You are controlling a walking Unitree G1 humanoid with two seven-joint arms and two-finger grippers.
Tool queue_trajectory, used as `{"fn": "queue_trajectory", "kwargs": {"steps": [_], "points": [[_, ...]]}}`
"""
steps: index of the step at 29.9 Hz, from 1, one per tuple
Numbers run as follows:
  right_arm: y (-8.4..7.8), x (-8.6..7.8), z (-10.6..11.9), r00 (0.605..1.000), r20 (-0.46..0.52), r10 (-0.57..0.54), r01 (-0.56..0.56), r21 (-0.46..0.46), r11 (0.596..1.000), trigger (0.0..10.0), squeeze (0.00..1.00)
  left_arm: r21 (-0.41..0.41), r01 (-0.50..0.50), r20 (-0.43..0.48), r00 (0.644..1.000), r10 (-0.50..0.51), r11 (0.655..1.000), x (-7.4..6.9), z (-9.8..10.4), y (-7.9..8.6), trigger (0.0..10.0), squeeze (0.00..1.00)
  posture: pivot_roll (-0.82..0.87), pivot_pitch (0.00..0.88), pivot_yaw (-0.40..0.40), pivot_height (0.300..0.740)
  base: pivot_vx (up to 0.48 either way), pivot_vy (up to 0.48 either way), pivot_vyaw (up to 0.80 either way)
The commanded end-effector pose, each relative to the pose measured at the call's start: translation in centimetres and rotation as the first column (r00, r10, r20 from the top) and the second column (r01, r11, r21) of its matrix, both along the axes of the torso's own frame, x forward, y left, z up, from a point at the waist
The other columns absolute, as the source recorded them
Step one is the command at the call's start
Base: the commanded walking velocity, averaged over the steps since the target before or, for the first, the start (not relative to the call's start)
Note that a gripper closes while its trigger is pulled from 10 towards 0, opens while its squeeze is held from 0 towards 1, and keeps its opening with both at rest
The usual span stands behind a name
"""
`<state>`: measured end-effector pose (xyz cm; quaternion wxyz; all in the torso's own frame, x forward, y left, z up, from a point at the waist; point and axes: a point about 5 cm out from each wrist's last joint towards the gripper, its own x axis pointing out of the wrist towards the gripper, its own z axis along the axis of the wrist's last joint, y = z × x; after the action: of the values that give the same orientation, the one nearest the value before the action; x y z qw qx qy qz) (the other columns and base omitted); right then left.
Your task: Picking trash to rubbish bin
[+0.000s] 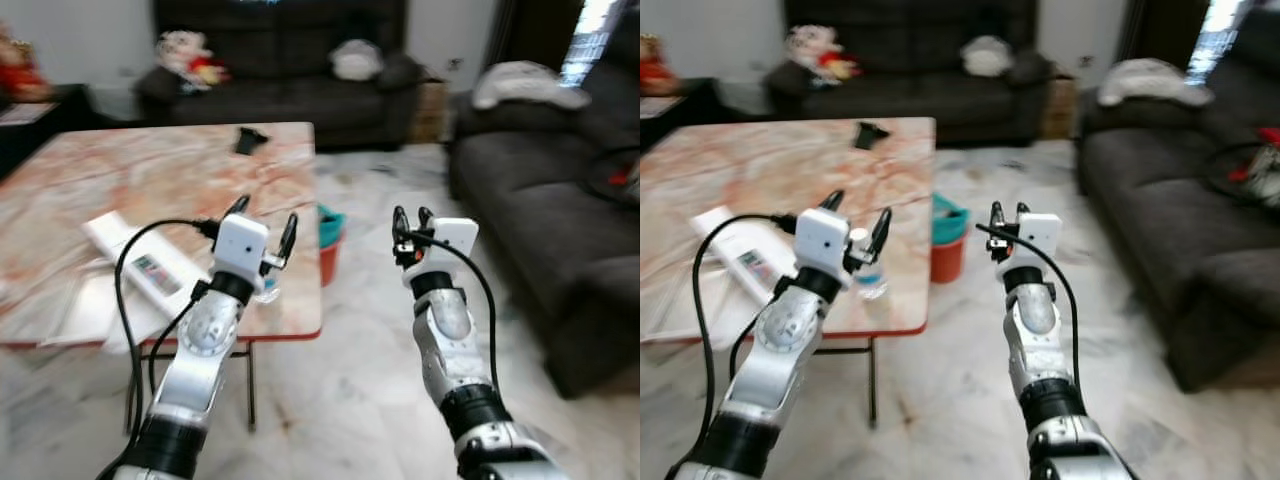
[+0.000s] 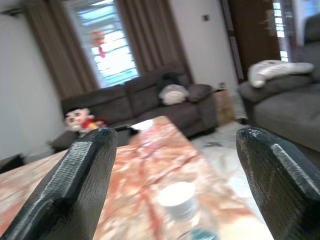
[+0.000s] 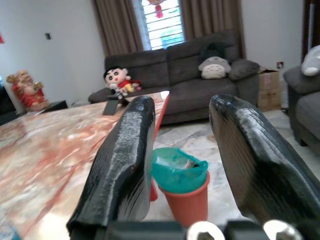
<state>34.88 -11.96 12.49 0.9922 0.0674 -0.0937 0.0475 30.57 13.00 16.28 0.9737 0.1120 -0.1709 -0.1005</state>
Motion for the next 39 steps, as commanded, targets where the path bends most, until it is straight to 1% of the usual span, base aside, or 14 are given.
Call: {"fn": "queue_trajectory", "kwargs": {"steps": [1,2,3,7,10,15,17,18,19,23,28,30,33,39], "points": [[0.4,0.1,0.1,1.000,-0.004,0.013,-0.013,0.001,1.000,10.0,0.00,0.006,-0.035,0.012,0.999,0.035,0.999,0.2,0.5,0.6,10.0,1.00,0.20,0.000,0.024,0.740,0.000,0.000,0.00],[0.5,0.1,0.1,1.000,-0.005,0.014,-0.014,0.000,1.000,10.0,0.00,0.012,-0.043,0.012,0.999,0.043,0.999,0.4,0.6,0.6,10.0,1.00,0.20,0.000,0.024,0.740,0.000,0.000,0.00],[0.5,0.1,0.1,1.000,-0.006,0.014,-0.014,0.000,1.000,10.0,0.00,0.018,-0.046,0.011,0.999,0.046,0.999,0.5,0.6,0.6,10.0,0.00,0.20,0.000,0.024,0.740,0.000,0.000,0.00],[0.5,0.1,0.1,1.000,-0.007,0.015,-0.015,0.000,1.000,10.0,0.00,0.019,-0.049,0.004,0.999,0.048,0.999,0.7,0.5,0.5,10.0,0.00,0.20,0.000,0.024,0.740,0.000,0.000,0.00],[0.5,0.1,0.1,1.000,-0.006,0.015,-0.015,-0.001,1.000,10.0,0.00,-0.004,-0.049,-0.011,0.999,0.049,0.999,1.0,0.6,0.7,10.0,0.00,0.20,0.000,0.024,0.740,0.000,0.000,0.00],[0.4,0.1,0.0,1.000,-0.008,0.014,-0.014,-0.002,1.000,10.0,0.00,-0.008,-0.026,-0.038,0.999,0.025,1.000,1.7,0.5,0.6,10.0,0.00,0.20,0.000,0.025,0.740,0.000,0.000,0.00],[0.4,0.1,0.0,1.000,-0.007,0.014,-0.015,-0.003,1.000,10.0,0.00,-0.004,-0.031,-0.044,0.999,0.031,1.000,2.1,0.5,0.7,10.0,0.00,0.19,0.000,0.026,0.740,0.000,0.000,0.00],[0.4,0.1,0.1,1.000,-0.005,0.013,-0.013,-0.002,1.000,10.0,0.00,-0.003,-0.043,-0.055,0.998,0.042,0.999,2.6,0.4,0.9,10.0,0.00,0.19,0.000,0.026,0.740,0.000,0.000,0.00],[0.4,0.1,0.1,1.000,-0.005,0.013,-0.013,-0.002,1.000,10.0,0.00,-0.003,-0.043,-0.055,0.998,0.042,0.999,2.6,0.4,0.9,10.0,0.00,0.19,0.000,0.026,0.740,0.000,0.000,0.00],[0.5,0.1,0.1,1.000,-0.006,0.015,-0.015,-0.002,1.000,10.0,0.00,-0.009,-0.050,-0.082,0.995,0.049,0.999,3.6,-0.1,0.9,10.0,0.00,0.19,0.000,0.026,0.740,0.000,0.000,0.00],[0.5,0.0,0.0,1.000,-0.005,0.018,-0.018,-0.005,1.000,10.0,0.00,-0.020,-0.041,-0.099,0.994,0.039,0.999,4.6,0.0,0.4,10.0,0.00,0.19,0.000,0.022,0.740,0.000,0.000,0.00],[0.4,0.0,0.0,1.000,-0.006,0.015,-0.015,-0.010,1.000,10.0,0.00,-0.007,-0.029,-0.129,0.991,0.028,1.000,5.2,-0.3,0.0,10.0,0.00,0.19,0.000,0.024,0.740,0.000,0.000,0.00],[0.4,-0.1,0.0,1.000,-0.006,0.015,-0.015,-0.013,1.000,10.0,0.00,-0.009,-0.025,-0.138,0.990,0.024,1.000,5.6,-0.4,-0.3,10.0,0.00,0.19,0.000,0.024,0.740,0.000,0.000,0.00],[0.4,-0.1,0.0,1.000,-0.005,0.015,-0.015,-0.016,1.000,10.0,0.00,0.001,-0.043,-0.175,0.984,0.042,0.999,6.6,-0.6,-0.6,10.0,0.00,0.18,0.000,0.026,0.740,0.000,0.000,0.00]]}}
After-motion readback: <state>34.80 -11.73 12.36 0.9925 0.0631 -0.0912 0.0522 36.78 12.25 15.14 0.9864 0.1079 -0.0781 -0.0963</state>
